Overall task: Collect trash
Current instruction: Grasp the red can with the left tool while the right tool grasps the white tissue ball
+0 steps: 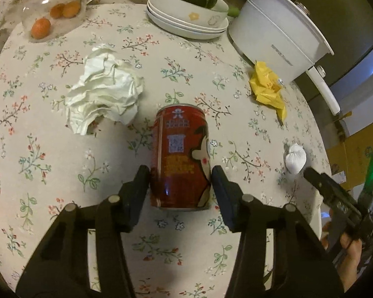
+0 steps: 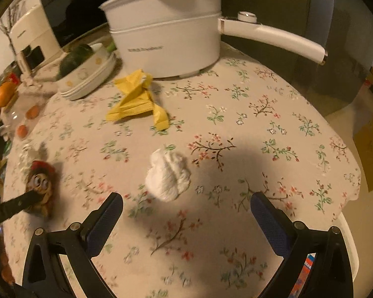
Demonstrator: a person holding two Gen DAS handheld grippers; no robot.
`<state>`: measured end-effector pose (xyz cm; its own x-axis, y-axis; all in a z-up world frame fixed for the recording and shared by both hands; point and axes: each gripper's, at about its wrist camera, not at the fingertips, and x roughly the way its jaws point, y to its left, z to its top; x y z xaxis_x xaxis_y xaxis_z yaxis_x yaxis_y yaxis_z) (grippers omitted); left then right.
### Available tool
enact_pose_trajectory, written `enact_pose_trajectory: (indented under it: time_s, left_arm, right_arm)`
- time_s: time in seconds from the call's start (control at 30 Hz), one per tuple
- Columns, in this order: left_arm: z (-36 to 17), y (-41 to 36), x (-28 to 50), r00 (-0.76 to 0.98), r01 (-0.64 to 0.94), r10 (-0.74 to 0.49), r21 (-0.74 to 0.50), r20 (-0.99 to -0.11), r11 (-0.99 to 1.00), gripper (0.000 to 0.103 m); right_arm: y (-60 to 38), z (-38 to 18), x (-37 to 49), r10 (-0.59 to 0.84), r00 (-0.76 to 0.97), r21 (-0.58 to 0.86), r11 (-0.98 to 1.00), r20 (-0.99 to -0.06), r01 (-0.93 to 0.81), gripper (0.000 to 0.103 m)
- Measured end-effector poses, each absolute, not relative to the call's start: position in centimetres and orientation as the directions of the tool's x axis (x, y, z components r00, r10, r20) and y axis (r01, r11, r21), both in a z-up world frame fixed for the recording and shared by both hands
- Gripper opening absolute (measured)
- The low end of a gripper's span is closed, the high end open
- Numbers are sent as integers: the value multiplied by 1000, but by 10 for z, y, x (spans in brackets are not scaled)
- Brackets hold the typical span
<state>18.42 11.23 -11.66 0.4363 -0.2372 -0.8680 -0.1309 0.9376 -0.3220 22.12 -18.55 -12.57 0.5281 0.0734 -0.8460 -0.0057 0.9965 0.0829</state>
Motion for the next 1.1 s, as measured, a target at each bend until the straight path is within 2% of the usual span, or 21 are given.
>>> enact_pose_trajectory:
  time_s: [0.17,0.27,0.33,0.47,0.63,0.83,0.9,1.1]
  left_arm:
    - [-114,113,183,436,-120,-228,-307,-871,944,53]
    - [-112,115,182,440,-119,-227,-307,-869,944,53]
    - [-111,116,181,441,-117,-230,-309,-867,944,53]
    - [-109,116,179,443,-116,-227,-307,-867,945,53]
    - [-106,115,177,447,-115,-229,-310,-865,944,53]
    - [-102,114,174,452,-108,-240,-319,-859,941,53]
    - [-100,112,173,456,-104,-243,-323,-856,941,53]
    - [-95,109,172,462,-91,-253,-329,-850,940,53]
  right_arm:
    - [-187,-135,230,47,520,62,998,-853,11,101]
    - [-184,-139,232,42,515,46,999,-856,-4,91]
    - [-181,-140,231,46,510,39,999,-859,-24,80]
    - [-175,-139,231,56,518,38,998,-854,-45,72]
    - [-168,-137,231,98,518,56,994,-850,-95,46]
    - [-163,-135,231,129,517,79,990,-846,-118,27]
    - [-161,-135,230,144,507,92,988,-850,-126,22]
    - [-161,-135,230,145,497,90,987,-856,-132,21]
